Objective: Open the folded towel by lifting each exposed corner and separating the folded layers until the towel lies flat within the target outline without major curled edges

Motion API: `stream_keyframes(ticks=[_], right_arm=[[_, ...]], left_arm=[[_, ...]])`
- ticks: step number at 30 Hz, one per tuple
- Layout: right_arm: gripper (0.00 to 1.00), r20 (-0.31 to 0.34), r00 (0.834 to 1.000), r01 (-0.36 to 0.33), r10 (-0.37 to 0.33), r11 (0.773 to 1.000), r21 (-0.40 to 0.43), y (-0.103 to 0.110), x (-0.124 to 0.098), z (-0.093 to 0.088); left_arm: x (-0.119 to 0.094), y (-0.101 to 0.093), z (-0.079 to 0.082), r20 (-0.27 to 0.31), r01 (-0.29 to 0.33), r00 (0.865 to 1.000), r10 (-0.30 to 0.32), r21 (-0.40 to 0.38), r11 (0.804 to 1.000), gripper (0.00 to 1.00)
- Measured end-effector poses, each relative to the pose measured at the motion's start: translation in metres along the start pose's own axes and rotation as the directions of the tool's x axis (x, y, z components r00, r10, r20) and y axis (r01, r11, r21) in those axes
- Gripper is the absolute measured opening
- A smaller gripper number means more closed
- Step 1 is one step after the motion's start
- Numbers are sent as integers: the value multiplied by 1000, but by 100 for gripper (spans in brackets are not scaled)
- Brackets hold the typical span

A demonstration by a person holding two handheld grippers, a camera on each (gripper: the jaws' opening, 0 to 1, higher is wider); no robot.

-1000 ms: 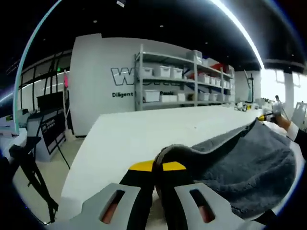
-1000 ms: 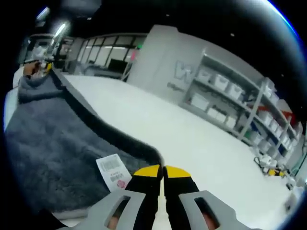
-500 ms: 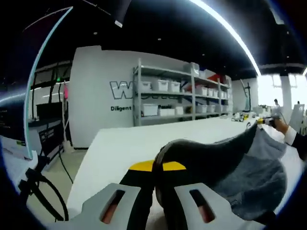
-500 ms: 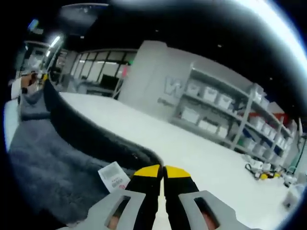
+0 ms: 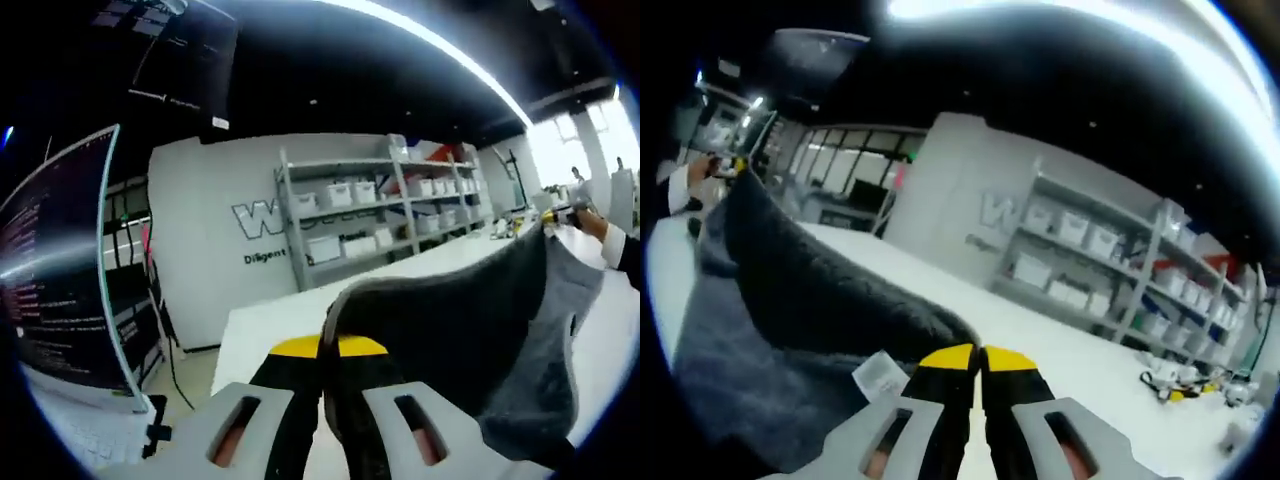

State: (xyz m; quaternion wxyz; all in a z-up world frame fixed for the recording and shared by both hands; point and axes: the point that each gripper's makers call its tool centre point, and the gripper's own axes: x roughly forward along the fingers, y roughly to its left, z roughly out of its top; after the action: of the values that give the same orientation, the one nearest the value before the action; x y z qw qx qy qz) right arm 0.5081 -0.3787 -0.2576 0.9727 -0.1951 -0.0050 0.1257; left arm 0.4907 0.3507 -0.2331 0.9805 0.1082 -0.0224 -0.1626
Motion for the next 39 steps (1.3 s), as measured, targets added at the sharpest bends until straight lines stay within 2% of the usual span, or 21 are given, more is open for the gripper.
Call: stream_keyframes(ticks=[3, 8, 10, 11, 15, 20, 26, 32, 39], right_arm=[[0, 12, 1000, 10, -9, 1000, -28, -4, -6, 13], [0, 50, 998, 29, -26, 997, -68, -11, -23, 44], [0, 66, 997, 35, -30, 996, -86, -12, -30, 55], [0, 74, 997, 36, -29, 995, -91, -12, -33, 60], [0, 103, 994, 37, -27, 994, -104, -11, -44, 77], [0, 110, 993, 50, -32, 985, -166, -9, -56, 95], [0, 169, 985, 46, -22, 989, -140, -11, -74, 122], [0, 213, 976, 75, -34, 980, -184, -9, -93, 150], [0, 237, 970, 104, -50, 970, -222, -12, -111, 167]], left_arm=[[-8, 2, 15, 14, -10, 1000, 10, 47, 999, 2], [-21, 5, 37, 41, -10, 999, 8, 52, 999, 2], [-25, 6, 46, 55, -11, 998, 7, 76, 997, 2], [-27, 8, 49, 52, -12, 999, 7, 97, 995, 2], [-34, 15, 58, 48, -10, 999, 6, 97, 995, 2], [-48, 17, 78, 90, -20, 996, 9, 120, 993, 2], [-70, 18, 93, 118, -37, 993, 20, 140, 989, 2], [-87, 21, 108, 147, -55, 989, 34, 141, 988, 2], [-105, 19, 126, 174, -62, 984, 34, 160, 985, 2]])
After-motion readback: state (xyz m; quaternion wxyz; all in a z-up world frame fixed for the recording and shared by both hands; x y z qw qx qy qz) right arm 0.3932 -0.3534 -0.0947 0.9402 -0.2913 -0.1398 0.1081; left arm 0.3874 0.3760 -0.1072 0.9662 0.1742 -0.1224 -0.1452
